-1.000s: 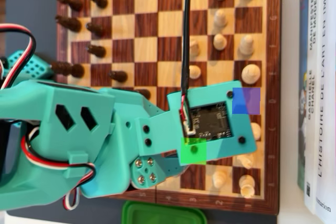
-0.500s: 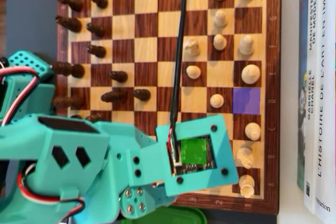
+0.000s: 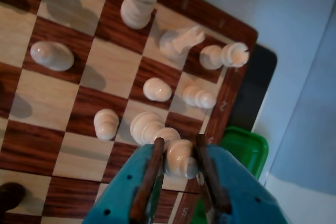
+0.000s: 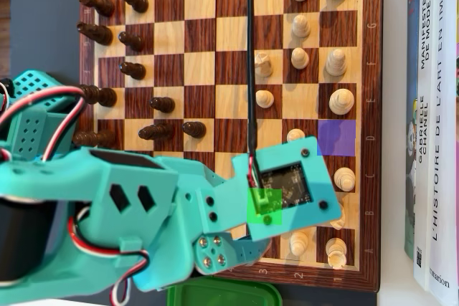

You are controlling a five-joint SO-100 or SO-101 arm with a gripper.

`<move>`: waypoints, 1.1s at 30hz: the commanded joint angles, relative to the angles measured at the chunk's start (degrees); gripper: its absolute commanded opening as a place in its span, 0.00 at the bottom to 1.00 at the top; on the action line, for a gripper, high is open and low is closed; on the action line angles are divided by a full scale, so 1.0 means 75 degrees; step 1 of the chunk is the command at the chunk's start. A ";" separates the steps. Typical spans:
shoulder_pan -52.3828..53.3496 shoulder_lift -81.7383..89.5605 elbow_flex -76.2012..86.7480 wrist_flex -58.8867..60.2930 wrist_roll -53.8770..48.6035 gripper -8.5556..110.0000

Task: Play chess

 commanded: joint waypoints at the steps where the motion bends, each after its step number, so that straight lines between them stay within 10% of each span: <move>1: -0.0047 0.0059 0.0059 -0.0117 -0.0047 0.08; 33: 0.0199 0.0094 0.1312 -0.1195 -0.0691 0.08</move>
